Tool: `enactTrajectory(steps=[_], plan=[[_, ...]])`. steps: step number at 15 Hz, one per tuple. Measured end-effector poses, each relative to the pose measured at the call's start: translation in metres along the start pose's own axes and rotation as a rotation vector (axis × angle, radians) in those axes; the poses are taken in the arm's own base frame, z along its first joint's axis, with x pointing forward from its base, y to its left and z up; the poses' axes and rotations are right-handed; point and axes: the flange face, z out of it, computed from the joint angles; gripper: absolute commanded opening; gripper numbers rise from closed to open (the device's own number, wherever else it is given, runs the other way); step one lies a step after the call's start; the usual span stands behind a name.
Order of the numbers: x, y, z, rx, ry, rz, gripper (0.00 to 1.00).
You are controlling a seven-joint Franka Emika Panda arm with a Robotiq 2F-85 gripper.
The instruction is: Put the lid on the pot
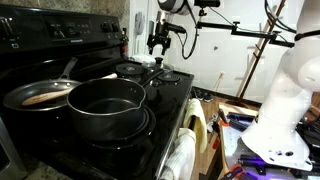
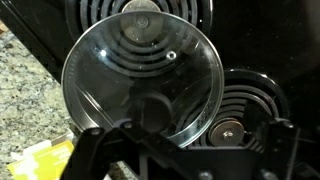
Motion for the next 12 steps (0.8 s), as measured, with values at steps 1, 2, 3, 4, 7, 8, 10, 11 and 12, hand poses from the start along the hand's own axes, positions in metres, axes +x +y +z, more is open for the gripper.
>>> enactTrajectory(steps=[1, 2, 3, 4, 7, 8, 10, 11, 12], plan=[[0.005, 0.003, 0.003, -0.005, -0.004, 0.004, 1.0], [0.01, 0.006, 0.005, -0.012, -0.008, 0.007, 1.0], [0.015, 0.009, 0.004, -0.022, -0.014, 0.007, 1.0], [0.018, 0.012, 0.003, -0.034, -0.018, 0.006, 1.0], [0.026, 0.02, -0.003, -0.051, -0.039, 0.012, 1.0], [0.027, 0.022, -0.003, -0.053, -0.051, 0.016, 1.0], [0.028, 0.025, 0.0, -0.056, -0.077, 0.022, 1.0], [0.028, 0.026, 0.004, -0.059, -0.09, 0.025, 1.0], [0.028, 0.028, 0.009, -0.061, -0.1, 0.027, 1.0]])
